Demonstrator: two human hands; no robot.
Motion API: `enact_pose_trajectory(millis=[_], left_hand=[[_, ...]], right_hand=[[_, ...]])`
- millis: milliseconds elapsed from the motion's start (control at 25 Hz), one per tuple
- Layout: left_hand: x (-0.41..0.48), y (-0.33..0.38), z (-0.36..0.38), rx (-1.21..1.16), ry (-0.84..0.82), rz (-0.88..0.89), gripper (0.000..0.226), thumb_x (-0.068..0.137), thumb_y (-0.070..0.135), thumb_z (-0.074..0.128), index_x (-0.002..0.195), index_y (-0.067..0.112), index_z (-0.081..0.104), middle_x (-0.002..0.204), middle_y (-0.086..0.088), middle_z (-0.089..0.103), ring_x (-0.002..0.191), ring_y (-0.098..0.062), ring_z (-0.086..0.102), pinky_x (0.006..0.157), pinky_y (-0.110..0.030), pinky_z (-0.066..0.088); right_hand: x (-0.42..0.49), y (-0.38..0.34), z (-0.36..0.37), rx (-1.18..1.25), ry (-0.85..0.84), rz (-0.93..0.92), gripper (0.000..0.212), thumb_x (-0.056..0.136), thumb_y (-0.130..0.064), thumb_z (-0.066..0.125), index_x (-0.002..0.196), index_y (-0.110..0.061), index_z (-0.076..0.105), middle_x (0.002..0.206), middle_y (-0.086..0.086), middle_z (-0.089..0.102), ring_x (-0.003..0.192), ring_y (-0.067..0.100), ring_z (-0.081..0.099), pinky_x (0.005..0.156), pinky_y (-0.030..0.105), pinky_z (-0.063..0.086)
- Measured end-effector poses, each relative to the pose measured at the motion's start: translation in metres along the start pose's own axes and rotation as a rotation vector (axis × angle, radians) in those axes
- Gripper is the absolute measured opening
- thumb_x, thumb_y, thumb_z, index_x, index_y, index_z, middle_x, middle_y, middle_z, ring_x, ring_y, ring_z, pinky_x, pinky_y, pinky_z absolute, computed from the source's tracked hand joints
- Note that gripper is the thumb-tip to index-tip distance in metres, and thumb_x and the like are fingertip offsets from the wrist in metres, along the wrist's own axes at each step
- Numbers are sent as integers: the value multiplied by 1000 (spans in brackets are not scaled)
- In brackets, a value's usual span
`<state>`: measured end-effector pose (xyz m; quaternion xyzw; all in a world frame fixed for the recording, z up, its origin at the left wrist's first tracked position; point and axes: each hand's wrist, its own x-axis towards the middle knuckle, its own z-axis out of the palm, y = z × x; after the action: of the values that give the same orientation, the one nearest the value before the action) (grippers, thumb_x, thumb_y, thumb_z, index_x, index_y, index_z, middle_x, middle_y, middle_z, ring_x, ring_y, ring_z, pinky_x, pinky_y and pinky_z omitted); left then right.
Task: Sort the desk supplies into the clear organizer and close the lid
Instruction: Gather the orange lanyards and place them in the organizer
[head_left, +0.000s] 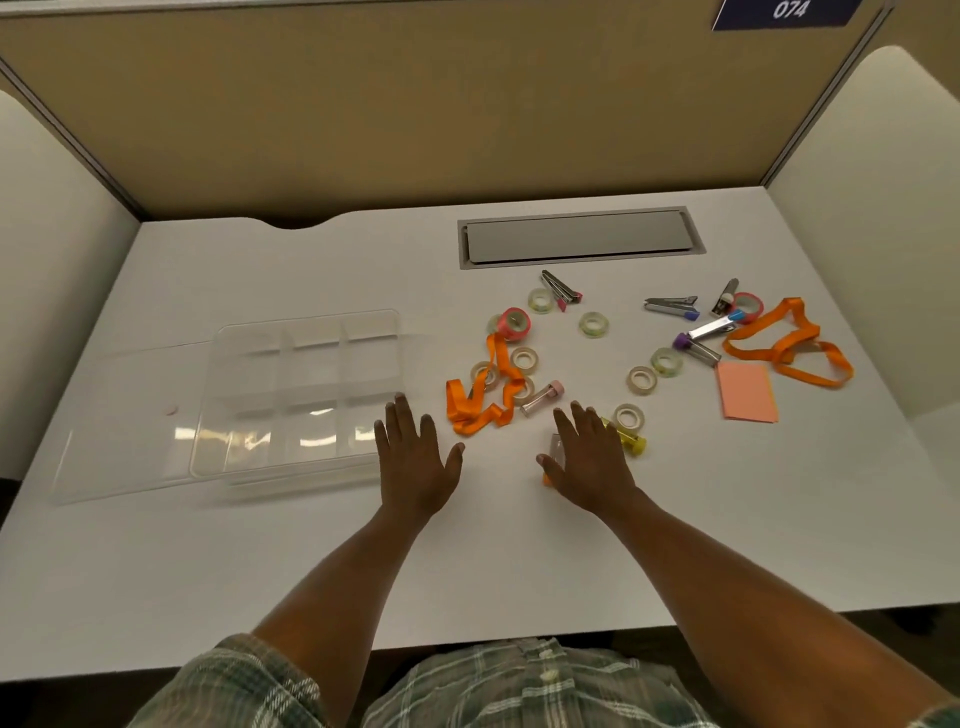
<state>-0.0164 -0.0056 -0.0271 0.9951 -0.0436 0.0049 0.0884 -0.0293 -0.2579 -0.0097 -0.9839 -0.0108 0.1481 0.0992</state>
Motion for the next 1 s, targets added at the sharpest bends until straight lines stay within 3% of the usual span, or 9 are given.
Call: enact_pose_trajectory(millis=[80, 200, 360, 440, 520, 640, 760, 880, 1000], left_hand=[[6, 12, -2, 19, -18, 125, 61, 86, 45, 61, 130, 4, 52, 152, -30, 32, 142, -47, 29, 114, -56, 26], [18, 46, -5, -2, -207, 218, 61, 87, 40, 64, 138, 10, 48, 152, -17, 38, 132, -39, 46, 101, -45, 44], [45, 85, 10, -89, -360, 90, 50, 89, 27, 63, 135, 14, 49, 161, -16, 20, 123, -35, 55, 89, -41, 53], [57, 96, 19, -120, -327, 84, 33, 89, 18, 58, 119, 8, 60, 152, -19, 35, 113, -34, 61, 80, -37, 54], [62, 105, 23, -157, -304, 25, 27, 88, 17, 57, 111, 3, 62, 127, -15, 55, 108, -31, 61, 75, -33, 49], [62, 123, 18, -256, -177, -79, 21, 86, 17, 63, 93, -3, 66, 99, -20, 63, 94, -34, 62, 73, -36, 46], [71, 147, -20, -440, -15, -249, 28, 86, 18, 63, 61, 9, 53, 65, -11, 58, 70, -29, 61, 61, -31, 40], [82, 179, -83, -555, 131, -275, 36, 89, 26, 64, 58, 14, 49, 54, 3, 49, 57, -16, 50, 57, -26, 33], [92, 206, -143, -760, 184, -244, 34, 92, 35, 62, 70, 9, 64, 63, -1, 63, 62, -13, 59, 61, -22, 45]], right_hand=[[-1, 9, -6, 12, 32, -68, 63, 90, -49, 54, 138, -10, 52, 146, 18, 48, 137, 38, 42, 107, 47, 38], [-3, 28, -13, 25, 88, -152, 41, 85, -39, 63, 116, -12, 67, 120, 11, 63, 109, 33, 60, 86, 41, 51], [-4, 61, -21, 80, 159, -175, 35, 85, -37, 67, 111, -13, 69, 114, 8, 65, 104, 31, 62, 80, 42, 53], [-3, 81, -23, 93, 192, -176, 36, 86, -37, 67, 113, -13, 69, 118, 8, 64, 111, 31, 59, 85, 42, 52], [-3, 100, -24, 123, 221, -171, 36, 86, -35, 68, 114, -12, 68, 120, 9, 64, 111, 32, 59, 86, 42, 51], [-1, 119, -25, 176, 220, -161, 37, 86, -34, 68, 116, -12, 67, 121, 9, 63, 107, 32, 60, 87, 40, 51], [7, 117, -34, 343, 193, -159, 44, 85, -37, 69, 123, -15, 63, 124, 5, 60, 112, 28, 58, 91, 38, 49], [21, 94, -57, 520, 159, -244, 70, 83, -47, 72, 141, -16, 48, 140, 5, 52, 129, 21, 49, 104, 33, 42], [36, 56, -95, 685, 114, -372, 96, 76, -51, 79, 152, -19, 29, 154, 0, 41, 137, 7, 38, 108, 22, 33]])
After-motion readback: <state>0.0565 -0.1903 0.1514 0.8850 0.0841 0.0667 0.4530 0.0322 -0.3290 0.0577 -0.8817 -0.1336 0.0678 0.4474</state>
